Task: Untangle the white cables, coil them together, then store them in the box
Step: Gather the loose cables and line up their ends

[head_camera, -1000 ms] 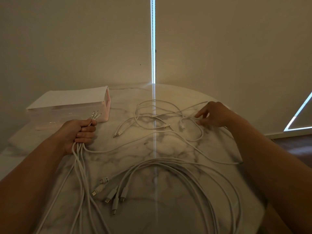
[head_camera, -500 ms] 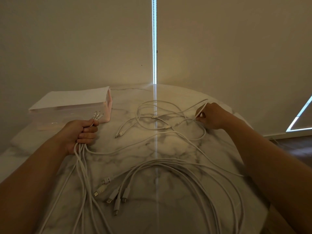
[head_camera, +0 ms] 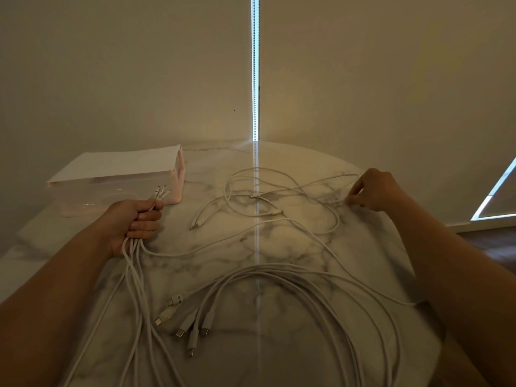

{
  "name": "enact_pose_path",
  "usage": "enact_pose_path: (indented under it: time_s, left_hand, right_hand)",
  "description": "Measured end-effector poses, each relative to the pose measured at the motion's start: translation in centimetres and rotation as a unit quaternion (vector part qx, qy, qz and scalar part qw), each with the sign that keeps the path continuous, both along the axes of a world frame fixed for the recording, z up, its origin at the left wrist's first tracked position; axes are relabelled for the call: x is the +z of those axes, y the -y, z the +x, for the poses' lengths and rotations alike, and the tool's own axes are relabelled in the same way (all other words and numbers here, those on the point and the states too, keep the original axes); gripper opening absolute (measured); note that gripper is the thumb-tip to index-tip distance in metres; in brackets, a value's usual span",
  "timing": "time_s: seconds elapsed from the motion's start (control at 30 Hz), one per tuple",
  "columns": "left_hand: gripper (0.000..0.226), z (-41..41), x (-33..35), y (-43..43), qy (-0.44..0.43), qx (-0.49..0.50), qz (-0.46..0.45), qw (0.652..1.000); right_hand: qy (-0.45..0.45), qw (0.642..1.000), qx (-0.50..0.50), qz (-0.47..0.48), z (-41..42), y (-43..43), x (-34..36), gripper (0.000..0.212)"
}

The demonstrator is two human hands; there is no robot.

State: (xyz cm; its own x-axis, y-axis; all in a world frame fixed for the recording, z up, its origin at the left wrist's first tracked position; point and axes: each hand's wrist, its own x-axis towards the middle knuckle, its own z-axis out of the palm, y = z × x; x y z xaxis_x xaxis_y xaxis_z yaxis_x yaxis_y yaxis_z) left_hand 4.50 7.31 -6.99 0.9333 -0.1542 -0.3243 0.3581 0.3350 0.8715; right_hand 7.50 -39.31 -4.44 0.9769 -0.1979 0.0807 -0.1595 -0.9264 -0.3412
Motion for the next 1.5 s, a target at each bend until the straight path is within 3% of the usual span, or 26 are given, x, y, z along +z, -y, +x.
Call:
enact_pose_path:
  time_s: [0.27,0.4,0.57,0.7,0.83,0.97,1.07,1.13,1.2,1.3,1.4,1.5]
  left_hand:
    - [0.028,0.1,0.0,-0.1,0.002,0.003,0.006,1.0]
    - [0.028,0.0,0.1,-0.2,0.007,0.002,-0.004,1.0]
    - [0.028,0.0,0.1,-0.2,0.009,-0.001,-0.009,1.0]
    - [0.029,-0.1,0.2,0.0,0.009,-0.003,-0.008,1.0]
    - [0.029,-0.2,0.3,0.0,0.011,0.004,-0.002,1.0]
    - [0.029,-0.2,0.3,-0.2,0.01,-0.003,-0.007,1.0]
    - [0.03,-0.1,0.3,-0.1,0.009,-0.004,0.002,1.0]
    - [0.031,-0.1,0.3,-0.1,0.007,0.001,0.007,1.0]
    - [0.031,-0.1,0.3,-0.1,0.004,0.007,0.005,1.0]
    - [0.032,-0.3,0.4,-0.1,0.006,0.012,0.006,1.0]
    - [0.031,-0.3,0.4,0.0,0.006,0.016,0.009,1.0]
    - [0.031,-0.2,0.3,-0.2,0.005,0.013,0.005,1.0]
  right_hand:
    - [0.037,0.98,-0.187,-0.053,-1.3,2.0,1.0,0.016]
    - [0.065,0.976,-0.205,-0.004,-1.1,1.6,1.6,0.016]
    - [0.165,0.967,-0.194,0.006,-0.5,-0.4,1.9,0.023]
    - [0.225,0.971,-0.084,-0.007,-0.5,-3.8,2.8,0.022]
    - [0.204,0.974,0.096,0.029,-2.2,-8.9,4.1,0.018]
    - [0.197,0.959,0.201,0.039,-6.8,-12.7,7.1,0.017]
    - [0.13,0.951,0.271,0.078,-10.0,-14.9,7.7,0.018]
    - [0.066,0.947,0.31,0.053,-11.2,-16.3,6.2,0.017]
    - [0.064,0.947,0.315,-0.016,-10.9,-16.8,4.3,0.015]
    - [0.163,0.947,0.231,-0.154,-8.2,-15.5,2.9,0.014]
    - [0.224,0.919,0.199,-0.254,-5.7,-14.2,2.3,0.016]
    - [0.225,0.903,0.278,-0.238,-5.6,-15.0,1.6,0.023]
